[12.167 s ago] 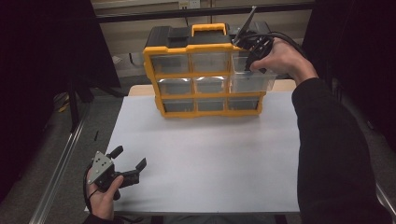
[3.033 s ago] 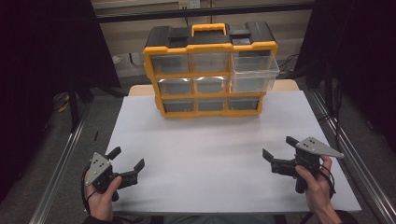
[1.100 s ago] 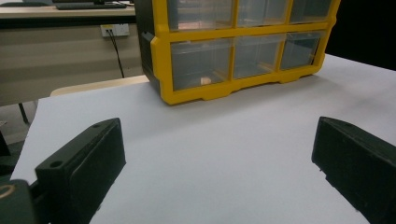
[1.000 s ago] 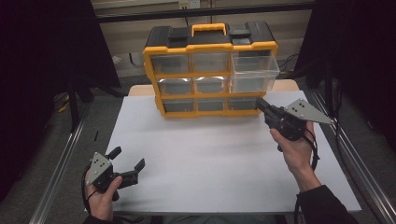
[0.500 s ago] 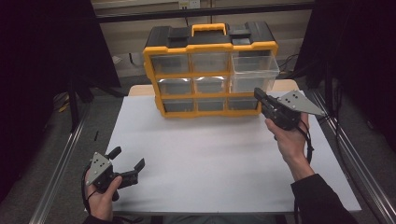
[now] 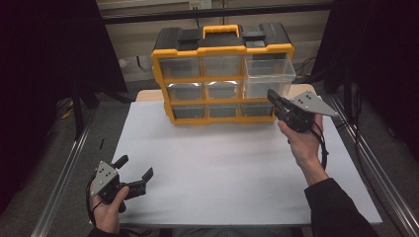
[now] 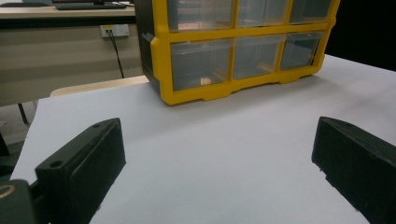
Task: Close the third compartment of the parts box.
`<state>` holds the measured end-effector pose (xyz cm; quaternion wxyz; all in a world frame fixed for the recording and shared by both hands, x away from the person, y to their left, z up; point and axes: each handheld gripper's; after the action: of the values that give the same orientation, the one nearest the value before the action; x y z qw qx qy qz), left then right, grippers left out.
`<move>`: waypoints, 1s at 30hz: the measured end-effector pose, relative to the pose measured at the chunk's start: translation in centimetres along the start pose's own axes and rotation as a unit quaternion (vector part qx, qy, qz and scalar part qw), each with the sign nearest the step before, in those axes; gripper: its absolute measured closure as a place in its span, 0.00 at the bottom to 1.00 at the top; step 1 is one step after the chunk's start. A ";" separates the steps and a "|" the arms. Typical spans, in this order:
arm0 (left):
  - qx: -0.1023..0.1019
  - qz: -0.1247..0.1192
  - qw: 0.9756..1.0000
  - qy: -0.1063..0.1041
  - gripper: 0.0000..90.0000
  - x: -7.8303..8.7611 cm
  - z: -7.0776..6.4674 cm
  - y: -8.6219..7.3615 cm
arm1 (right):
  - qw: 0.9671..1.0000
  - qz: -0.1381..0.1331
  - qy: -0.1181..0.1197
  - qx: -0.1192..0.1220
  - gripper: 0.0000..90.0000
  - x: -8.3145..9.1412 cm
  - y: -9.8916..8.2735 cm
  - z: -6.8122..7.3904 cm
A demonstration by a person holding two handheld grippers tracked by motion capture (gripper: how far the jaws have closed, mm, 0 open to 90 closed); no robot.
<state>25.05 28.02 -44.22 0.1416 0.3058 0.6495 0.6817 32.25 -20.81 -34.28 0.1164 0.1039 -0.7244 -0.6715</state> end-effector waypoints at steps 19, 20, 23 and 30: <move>0.000 0.000 1.000 0.003 0.03 0.1 0.0 0.0 | 1.000 0.004 -0.008 0.009 1.00 -0.9 0.2 -0.1; 0.001 0.000 1.000 0.003 0.03 0.1 0.0 0.0 | 1.000 0.004 -0.008 0.009 1.00 -1.0 0.3 -0.2; 0.000 0.000 1.000 0.002 0.03 0.1 0.0 0.0 | 1.000 0.003 -0.009 0.009 1.00 -1.1 0.3 -0.2; 0.001 0.002 1.000 0.002 0.03 0.0 0.1 0.0 | 1.000 0.001 -0.010 0.007 1.00 -1.6 0.3 -0.4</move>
<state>25.07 28.10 -44.20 0.1386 0.3060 0.6494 0.6822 33.84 -20.64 -33.97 0.1090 0.0971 -0.7305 -0.6672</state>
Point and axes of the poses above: each handheld gripper's, and its own axes: x roughly backward along the jaws, y roughly out of its top, z roughly to its left, and after that the axes turned 4 degrees about -y, right-handed
